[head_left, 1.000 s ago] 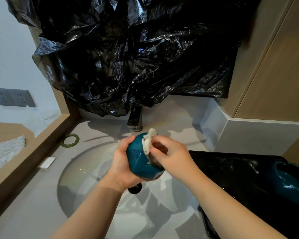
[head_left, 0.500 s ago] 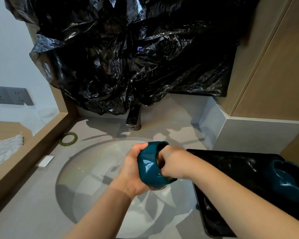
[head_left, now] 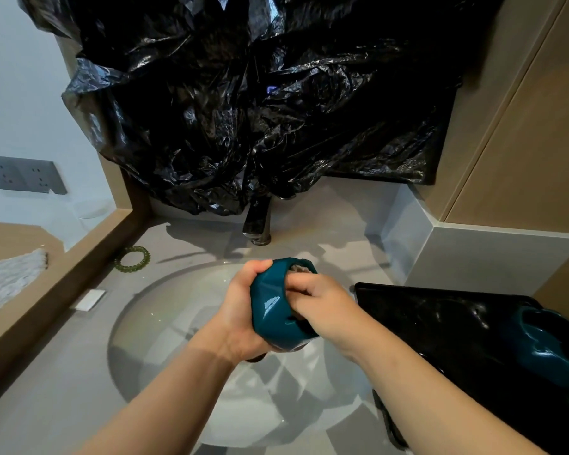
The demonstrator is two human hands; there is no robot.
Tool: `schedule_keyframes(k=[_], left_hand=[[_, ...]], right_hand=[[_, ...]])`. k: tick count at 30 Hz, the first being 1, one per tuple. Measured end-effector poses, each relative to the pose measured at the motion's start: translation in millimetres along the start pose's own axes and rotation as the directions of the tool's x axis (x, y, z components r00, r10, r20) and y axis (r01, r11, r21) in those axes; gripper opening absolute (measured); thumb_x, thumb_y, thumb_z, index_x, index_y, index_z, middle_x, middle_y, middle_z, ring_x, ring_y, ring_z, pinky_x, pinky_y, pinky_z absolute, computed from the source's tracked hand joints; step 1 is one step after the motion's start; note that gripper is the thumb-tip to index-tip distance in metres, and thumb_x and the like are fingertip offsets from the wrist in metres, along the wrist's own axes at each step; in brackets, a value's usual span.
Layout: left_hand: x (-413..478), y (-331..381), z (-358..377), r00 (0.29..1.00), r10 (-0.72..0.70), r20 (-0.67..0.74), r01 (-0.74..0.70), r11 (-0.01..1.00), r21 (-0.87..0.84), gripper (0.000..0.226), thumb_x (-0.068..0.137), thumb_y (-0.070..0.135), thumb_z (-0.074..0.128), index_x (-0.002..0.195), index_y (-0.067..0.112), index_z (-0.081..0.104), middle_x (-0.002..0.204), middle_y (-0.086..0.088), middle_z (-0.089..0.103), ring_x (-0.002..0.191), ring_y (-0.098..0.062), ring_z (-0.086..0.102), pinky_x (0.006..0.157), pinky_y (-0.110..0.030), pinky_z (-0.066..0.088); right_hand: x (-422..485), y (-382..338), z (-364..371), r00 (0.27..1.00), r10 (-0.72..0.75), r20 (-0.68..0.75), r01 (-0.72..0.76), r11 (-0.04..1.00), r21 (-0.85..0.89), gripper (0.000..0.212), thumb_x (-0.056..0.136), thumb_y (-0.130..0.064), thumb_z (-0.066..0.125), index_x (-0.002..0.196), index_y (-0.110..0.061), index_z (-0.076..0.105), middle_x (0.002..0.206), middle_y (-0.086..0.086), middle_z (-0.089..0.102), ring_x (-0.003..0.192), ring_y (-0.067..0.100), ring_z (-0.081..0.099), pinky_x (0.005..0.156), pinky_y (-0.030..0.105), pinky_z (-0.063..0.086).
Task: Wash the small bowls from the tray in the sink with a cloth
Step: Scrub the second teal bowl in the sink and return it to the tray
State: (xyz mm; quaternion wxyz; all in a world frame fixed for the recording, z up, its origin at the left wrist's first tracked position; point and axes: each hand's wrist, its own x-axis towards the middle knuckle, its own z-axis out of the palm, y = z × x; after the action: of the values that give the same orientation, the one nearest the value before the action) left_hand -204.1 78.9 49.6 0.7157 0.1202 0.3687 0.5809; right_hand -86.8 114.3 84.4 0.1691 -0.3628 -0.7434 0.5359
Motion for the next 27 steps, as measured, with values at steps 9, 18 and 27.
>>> schedule_keyframes(k=[9,18,27], left_hand=[[-2.5,-3.1,3.1,1.0,-0.009,-0.016,0.008,1.0,-0.029,0.048,0.063,0.041,0.057,0.096,0.01,0.069,0.087,-0.015,0.065,0.08,-0.031,0.058,0.079,-0.042,0.046],[-2.4,8.0,5.4,0.998,0.059,0.026,-0.06,0.997,0.042,0.041,0.072,0.046,0.055,0.084,0.01,0.071,0.082,-0.013,0.065,0.073,-0.029,0.06,0.072,-0.037,0.048],[-0.3,10.8,-0.2,0.994,0.106,0.027,-0.106,0.994,-0.027,0.05,0.084,0.044,0.042,0.065,0.014,0.076,0.074,-0.012,0.069,0.075,-0.029,0.059,0.08,-0.045,0.044]], right_hand=[[0.8,-27.4,-17.5,0.97,0.097,0.224,0.128,0.579,-0.805,0.012,0.085,-0.002,0.053,0.082,-0.012,0.06,0.071,-0.002,0.055,0.066,0.013,0.051,0.058,0.021,0.042],[9.8,-14.9,0.9,0.945,-0.263,-0.196,0.001,0.599,-0.801,0.016,0.089,-0.005,0.044,0.099,-0.013,0.053,0.1,0.008,0.056,0.091,0.025,0.054,0.073,0.03,0.039],[6.4,-17.4,-2.6,0.974,0.195,-0.117,-0.177,0.973,0.148,0.015,0.093,-0.015,0.047,0.082,-0.022,0.055,0.071,-0.008,0.058,0.063,0.005,0.055,0.055,0.018,0.048]])
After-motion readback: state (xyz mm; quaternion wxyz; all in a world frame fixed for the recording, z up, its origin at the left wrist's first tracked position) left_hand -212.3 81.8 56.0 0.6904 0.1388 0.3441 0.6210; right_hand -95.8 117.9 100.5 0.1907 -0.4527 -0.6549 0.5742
